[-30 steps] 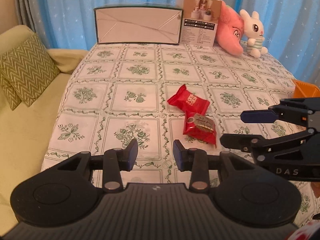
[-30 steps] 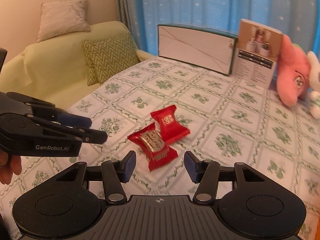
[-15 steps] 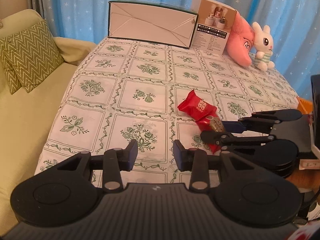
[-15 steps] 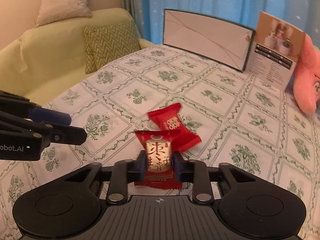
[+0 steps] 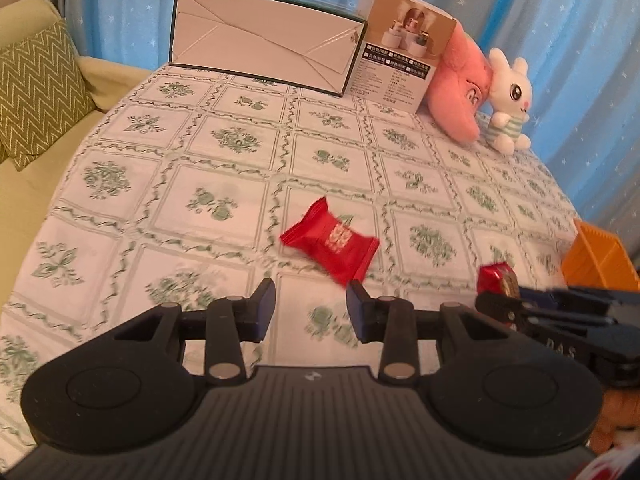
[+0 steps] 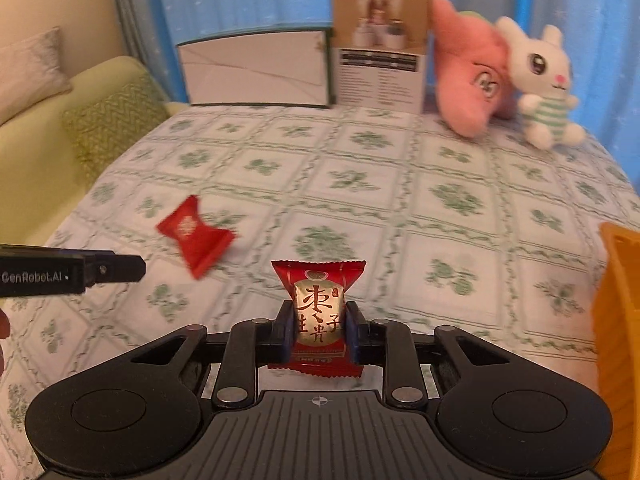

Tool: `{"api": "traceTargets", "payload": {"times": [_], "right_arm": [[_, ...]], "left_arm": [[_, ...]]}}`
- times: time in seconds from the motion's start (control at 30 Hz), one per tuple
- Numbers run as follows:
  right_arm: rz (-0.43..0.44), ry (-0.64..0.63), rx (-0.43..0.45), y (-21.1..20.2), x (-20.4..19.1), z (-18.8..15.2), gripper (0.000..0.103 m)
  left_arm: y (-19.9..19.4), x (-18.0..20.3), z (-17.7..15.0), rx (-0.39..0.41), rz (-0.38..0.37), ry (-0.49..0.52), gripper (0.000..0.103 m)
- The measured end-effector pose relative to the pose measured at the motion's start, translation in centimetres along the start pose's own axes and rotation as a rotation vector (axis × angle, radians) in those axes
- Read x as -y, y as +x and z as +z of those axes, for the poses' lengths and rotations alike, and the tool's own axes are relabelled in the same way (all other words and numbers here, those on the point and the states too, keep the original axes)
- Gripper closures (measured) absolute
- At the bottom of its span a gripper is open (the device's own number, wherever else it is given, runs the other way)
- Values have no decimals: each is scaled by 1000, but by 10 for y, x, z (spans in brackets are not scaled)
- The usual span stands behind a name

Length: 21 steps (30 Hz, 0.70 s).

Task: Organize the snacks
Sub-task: 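Grasp a red candy with the right tool while the left tool grasps the other red candy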

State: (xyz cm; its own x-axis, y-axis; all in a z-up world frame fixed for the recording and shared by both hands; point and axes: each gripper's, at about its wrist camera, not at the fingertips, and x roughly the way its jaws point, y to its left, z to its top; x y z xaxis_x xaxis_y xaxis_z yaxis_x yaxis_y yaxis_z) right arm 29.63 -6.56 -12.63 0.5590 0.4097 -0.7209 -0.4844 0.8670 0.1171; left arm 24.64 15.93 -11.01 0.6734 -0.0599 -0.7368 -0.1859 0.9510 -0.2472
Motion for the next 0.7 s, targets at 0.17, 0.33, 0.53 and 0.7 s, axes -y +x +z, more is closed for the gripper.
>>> {"api": "traceTargets", "payload": {"times": [0.17,0.33,0.53,0.7], "right_arm": [[-39,45,18,-2,14,0,77],[-60,74,26,1,23,0,77],[-68,109,28,4,27,-2,77],[-73,113,25,5,29,-2,77]], "left_arm": [[24,7,12,1,-6,-77,59],[40,10,20,18,25,-114,55],[58,11,25,15,22,-129,54],[65,25,27,11,38,-27,59]]}}
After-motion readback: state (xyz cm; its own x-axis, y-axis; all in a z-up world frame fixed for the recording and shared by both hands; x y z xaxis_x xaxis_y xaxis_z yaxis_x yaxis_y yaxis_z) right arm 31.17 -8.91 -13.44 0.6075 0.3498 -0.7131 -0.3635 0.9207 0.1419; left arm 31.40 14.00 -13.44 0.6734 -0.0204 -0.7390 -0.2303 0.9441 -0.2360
